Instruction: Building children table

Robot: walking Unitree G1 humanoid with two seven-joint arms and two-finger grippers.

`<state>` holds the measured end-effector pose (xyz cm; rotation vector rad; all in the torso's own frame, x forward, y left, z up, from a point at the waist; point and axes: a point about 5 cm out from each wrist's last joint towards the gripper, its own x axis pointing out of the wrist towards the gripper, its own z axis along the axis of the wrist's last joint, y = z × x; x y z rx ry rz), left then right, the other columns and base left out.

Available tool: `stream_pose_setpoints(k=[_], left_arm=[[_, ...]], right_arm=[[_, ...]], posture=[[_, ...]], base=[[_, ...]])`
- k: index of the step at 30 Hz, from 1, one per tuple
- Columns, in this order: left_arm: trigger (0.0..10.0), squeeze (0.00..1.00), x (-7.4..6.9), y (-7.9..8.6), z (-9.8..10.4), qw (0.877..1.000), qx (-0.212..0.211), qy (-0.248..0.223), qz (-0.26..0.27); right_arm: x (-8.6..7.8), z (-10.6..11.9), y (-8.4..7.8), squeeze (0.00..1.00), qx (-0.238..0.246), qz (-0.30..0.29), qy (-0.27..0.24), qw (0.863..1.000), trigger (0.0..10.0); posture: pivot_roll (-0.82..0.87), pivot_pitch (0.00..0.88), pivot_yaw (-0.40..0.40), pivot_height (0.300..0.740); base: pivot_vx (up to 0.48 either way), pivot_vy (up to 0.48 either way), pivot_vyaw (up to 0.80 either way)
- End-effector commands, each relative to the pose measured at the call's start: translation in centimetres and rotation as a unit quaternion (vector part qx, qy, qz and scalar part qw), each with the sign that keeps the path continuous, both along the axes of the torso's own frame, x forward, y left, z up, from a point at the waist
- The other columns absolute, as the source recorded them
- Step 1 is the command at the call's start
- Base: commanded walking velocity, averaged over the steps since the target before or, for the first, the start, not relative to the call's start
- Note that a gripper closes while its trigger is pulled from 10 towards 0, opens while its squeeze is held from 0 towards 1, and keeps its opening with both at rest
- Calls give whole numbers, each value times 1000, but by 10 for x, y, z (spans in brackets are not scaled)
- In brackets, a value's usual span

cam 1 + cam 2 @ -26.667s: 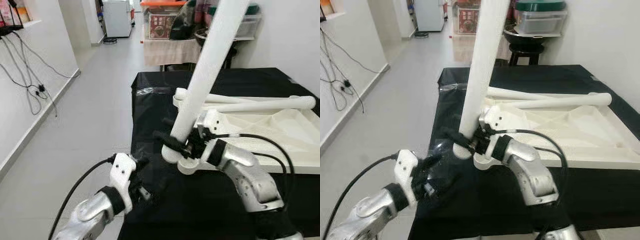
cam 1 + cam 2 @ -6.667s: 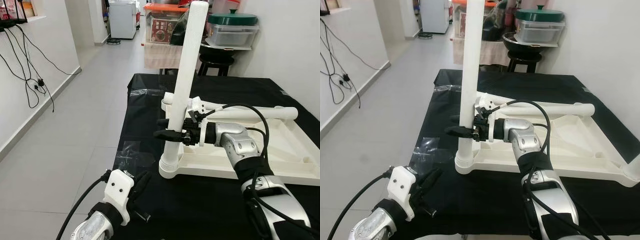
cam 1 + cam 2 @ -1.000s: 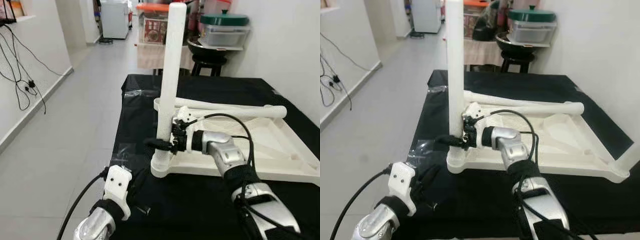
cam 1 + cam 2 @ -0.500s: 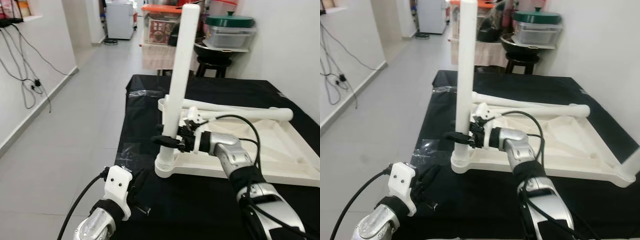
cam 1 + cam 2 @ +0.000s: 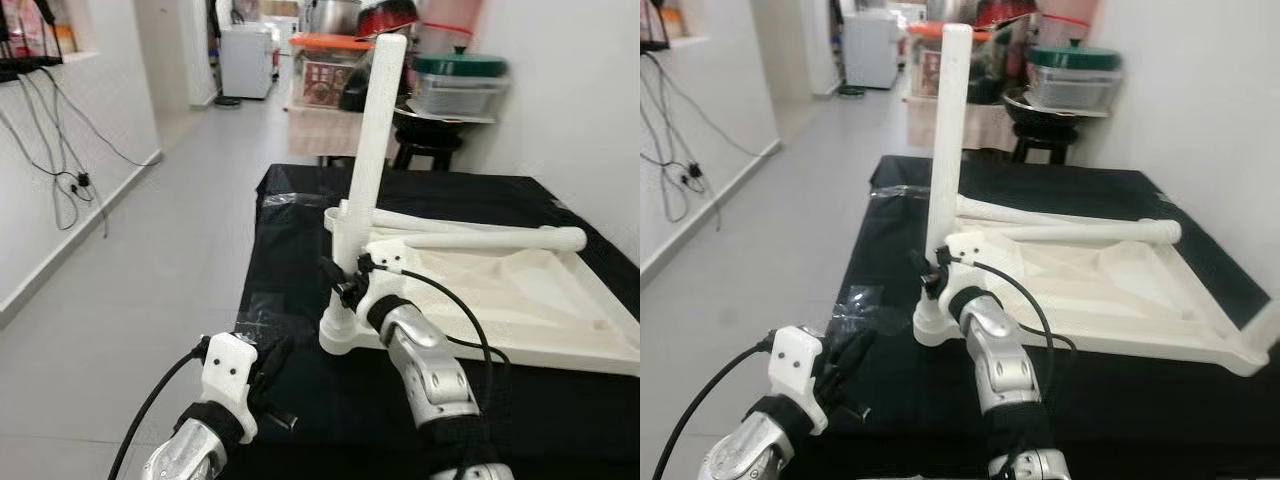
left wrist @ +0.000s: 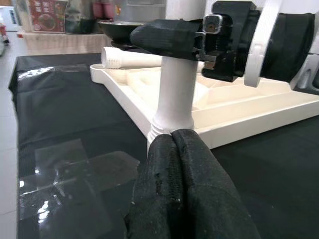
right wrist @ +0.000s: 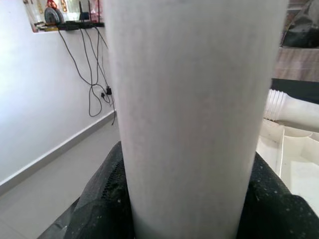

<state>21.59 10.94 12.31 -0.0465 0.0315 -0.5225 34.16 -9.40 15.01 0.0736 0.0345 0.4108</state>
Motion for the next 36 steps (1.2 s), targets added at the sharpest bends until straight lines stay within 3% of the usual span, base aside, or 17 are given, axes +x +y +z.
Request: stream_pose_setpoints(k=[1, 2, 3, 8, 9, 11, 12, 14, 16, 18, 19, 24, 25, 27, 28, 33, 36], left_arm=[[10000, 0, 1, 1, -3, 1000, 4, 7, 4], [10000, 0, 1, 0, -3, 1000, 4, 7, 4], [10000, 0, 1, 0, -3, 1000, 3, 7, 4], [10000, 0, 2, 0, -2, 1000, 1, 9, 0], [10000, 0, 3, 0, -3, 1000, 1, 10, -1], [10000, 0, 3, -1, -3, 1000, 1, 10, -1], [10000, 0, 3, -1, -3, 1000, 0, 10, -1], [10000, 0, 3, -1, -3, 1000, 0, 10, -1], [10000, 0, 4, -1, -3, 1000, 0, 9, -1], [10000, 0, 4, -1, -3, 1000, 0, 9, -1], [10000, 0, 4, -1, -3, 1000, 1, 9, 0], [10000, 0, 4, -2, -4, 1000, 2, 9, 2], [10000, 0, 4, -2, -4, 1000, 2, 9, 3], [10000, 0, 4, -2, -4, 1000, 2, 9, 3], [10000, 0, 4, -2, -4, 1000, 2, 9, 3], [10000, 0, 4, -3, -3, 1000, 2, 8, 3], [10000, 0, 3, -3, -3, 1000, 1, 8, 3]], right_arm=[[-4, -23, -9, 43, -12, -12, 61, 998, 10000], [-5, -21, -6, 902, -12, 3, 55, 998, 10000], [-8, -18, -4, 1000, -13, 1, 57, 998, 10000], [-5, 3, 6, 1000, -19, 81, 30, 996, 10000], [-2, 11, 10, 498, -24, 134, 8, 991, 10000], [-1, 16, 12, 498, -27, 168, -6, 985, 10000], [1, 21, 13, 0, -34, 213, -22, 976, 10000], [2, 23, 14, 0, -39, 239, -29, 970, 10000], [3, 26, 14, 0, -44, 308, -38, 949, 10000], [3, 26, 14, 0, -44, 308, -38, 949, 10000], [3, 28, 12, 0, -47, 346, -38, 936, 10000], [8, 30, 7, 0, -53, 403, -22, 913, 10000], [9, 31, 5, 0, -53, 421, -14, 905, 7451], [11, 32, 3, 0, -53, 433, -9, 900, 7451], [14, 32, 1, 0, -54, 434, -7, 899, 0], [19, 30, -6, 0, -54, 418, -8, 907, 0], [18, 23, -10, 0, -61, 377, -7, 924, 0]], posture=[[46, 0, -62, 740], [46, 0, -64, 740], [46, 0, -64, 740], [43, 0, -61, 740], [44, 0, -63, 740], [44, 0, -63, 740], [44, 0, -64, 740], [44, 0, -64, 740], [51, 0, -68, 740], [51, 0, -68, 740], [57, 0, -72, 740], [70, 0, -78, 740], [70, 0, -78, 740], [70, 0, -78, 740], [71, 0, -79, 740], [71, 0, -77, 740], [66, 0, -77, 740]], base=[[0, 0, 0], [0, 0, 0], [0, 0, 0], [0, 0, 0], [0, 0, 0], [0, 0, 0], [0, 0, 0], [0, 0, 0], [0, 0, 0], [0, 0, 0], [0, 0, 0], [0, 0, 0], [0, 0, 0], [0, 0, 0], [0, 0, 0], [0, 0, 0], [0, 0, 0]])
